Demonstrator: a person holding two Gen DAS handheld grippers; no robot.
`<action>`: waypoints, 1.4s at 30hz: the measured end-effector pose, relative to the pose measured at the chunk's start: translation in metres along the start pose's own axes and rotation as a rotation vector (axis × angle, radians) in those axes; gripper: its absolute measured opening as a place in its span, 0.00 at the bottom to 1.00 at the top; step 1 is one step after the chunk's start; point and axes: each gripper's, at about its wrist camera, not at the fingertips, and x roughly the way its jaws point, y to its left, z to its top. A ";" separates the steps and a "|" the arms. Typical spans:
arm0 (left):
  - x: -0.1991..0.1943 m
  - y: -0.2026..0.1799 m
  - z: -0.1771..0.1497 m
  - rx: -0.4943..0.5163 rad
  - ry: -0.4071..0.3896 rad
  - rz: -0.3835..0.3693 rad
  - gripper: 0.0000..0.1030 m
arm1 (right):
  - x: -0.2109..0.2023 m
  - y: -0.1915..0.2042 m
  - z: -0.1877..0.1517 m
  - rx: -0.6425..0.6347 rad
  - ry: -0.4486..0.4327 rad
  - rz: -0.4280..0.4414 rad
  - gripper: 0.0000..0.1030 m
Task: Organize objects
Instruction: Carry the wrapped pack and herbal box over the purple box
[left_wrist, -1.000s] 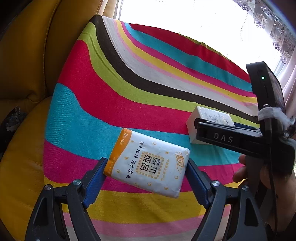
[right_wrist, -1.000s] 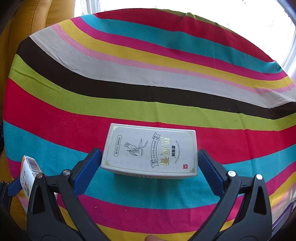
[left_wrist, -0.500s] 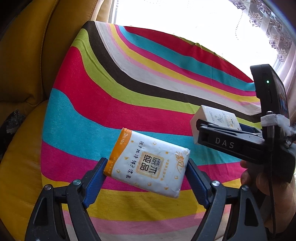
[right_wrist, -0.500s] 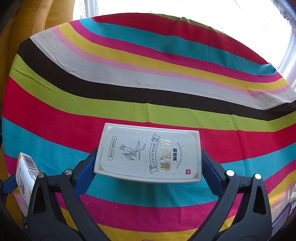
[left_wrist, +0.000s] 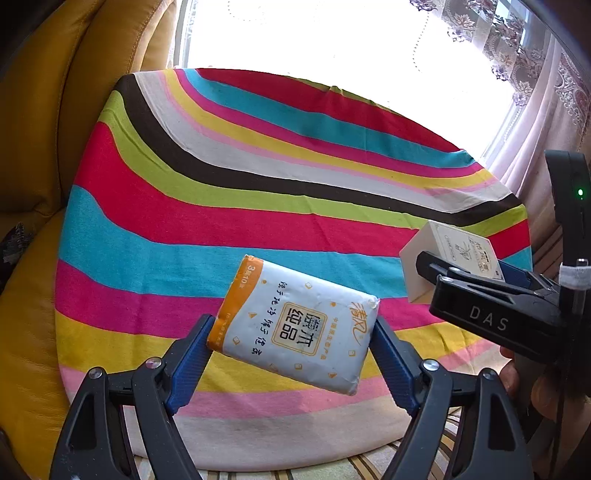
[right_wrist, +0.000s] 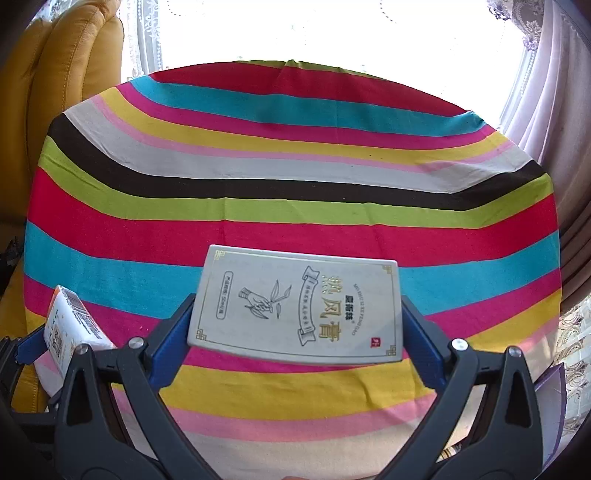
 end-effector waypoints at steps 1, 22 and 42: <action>-0.003 -0.006 -0.003 0.007 0.000 -0.008 0.81 | -0.004 -0.005 -0.004 0.005 -0.002 -0.010 0.98; -0.038 -0.122 -0.057 0.185 0.049 -0.211 0.81 | -0.097 -0.132 -0.087 0.158 -0.001 -0.166 0.98; -0.051 -0.237 -0.112 0.355 0.162 -0.383 0.81 | -0.155 -0.235 -0.170 0.284 0.029 -0.291 0.98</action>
